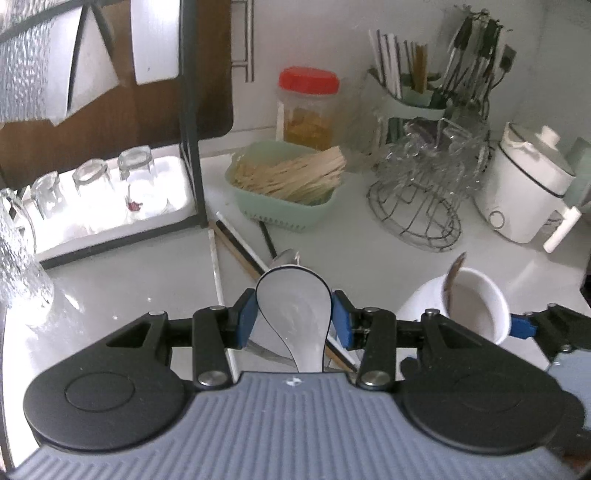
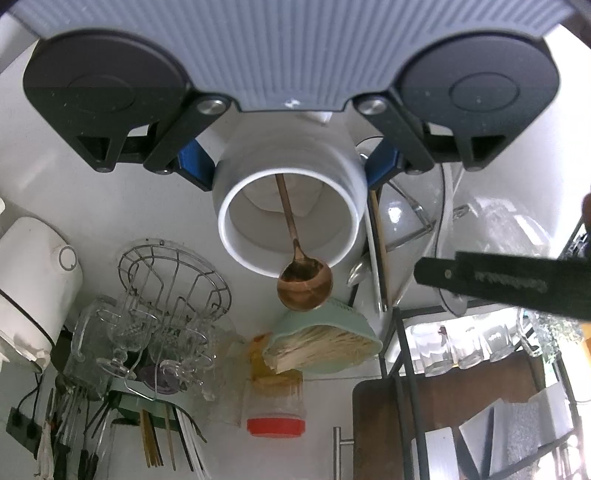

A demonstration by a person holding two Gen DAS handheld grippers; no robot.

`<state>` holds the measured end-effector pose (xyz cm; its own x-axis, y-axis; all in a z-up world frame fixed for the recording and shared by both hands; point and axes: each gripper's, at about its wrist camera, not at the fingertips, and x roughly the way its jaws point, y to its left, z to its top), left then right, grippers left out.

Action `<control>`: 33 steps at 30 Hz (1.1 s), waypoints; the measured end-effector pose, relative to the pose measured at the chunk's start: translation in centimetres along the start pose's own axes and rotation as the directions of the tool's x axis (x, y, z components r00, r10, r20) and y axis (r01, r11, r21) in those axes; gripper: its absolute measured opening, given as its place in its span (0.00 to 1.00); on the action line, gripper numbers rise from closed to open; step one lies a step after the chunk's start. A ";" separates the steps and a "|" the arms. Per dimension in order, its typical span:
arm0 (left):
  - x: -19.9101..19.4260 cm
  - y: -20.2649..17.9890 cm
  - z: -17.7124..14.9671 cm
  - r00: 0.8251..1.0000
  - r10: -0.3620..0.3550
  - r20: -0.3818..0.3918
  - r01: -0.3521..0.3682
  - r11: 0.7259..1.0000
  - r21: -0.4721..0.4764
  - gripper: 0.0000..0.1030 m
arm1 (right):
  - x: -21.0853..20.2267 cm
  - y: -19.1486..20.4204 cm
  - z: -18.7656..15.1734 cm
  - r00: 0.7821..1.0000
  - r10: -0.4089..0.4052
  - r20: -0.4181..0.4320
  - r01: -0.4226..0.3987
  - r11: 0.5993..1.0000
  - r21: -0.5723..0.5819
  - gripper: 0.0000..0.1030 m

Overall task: Organize utensils
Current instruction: 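Lift the white ceramic spoon with the left tool toward the mug, then lower the white ceramic spoon into the mug and open the left tool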

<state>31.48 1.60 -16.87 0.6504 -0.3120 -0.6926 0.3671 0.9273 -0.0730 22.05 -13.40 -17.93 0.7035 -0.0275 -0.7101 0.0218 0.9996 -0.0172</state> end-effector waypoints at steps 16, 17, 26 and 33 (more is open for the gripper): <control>-5.1 0.5 3.4 0.993 -0.046 0.107 0.043 0.999 0.032 0.48 | 0.3 1.8 0.3 1.000 0.022 0.004 -0.022 0.999 -0.025 0.87; -5.4 0.4 3.7 0.992 -0.051 0.113 0.047 0.998 0.037 0.48 | 0.3 1.8 0.3 1.000 0.020 0.002 -0.020 1.000 -0.022 0.87; -8.2 -3.0 5.7 0.981 -0.109 0.158 0.081 0.981 0.174 0.48 | 0.5 1.9 0.8 1.000 0.006 -0.027 -0.006 1.000 -0.001 0.87; -7.8 -5.0 7.6 0.971 -0.201 0.132 0.168 0.959 0.229 0.48 | 0.5 2.0 0.6 1.000 0.003 -0.021 -0.003 1.000 0.010 0.87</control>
<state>29.63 -2.23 -5.67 0.6452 -0.5168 -0.5627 0.6134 0.7894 -0.0217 22.86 -11.44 -17.86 0.6888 -0.0242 -0.7246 0.0271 0.9996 -0.0077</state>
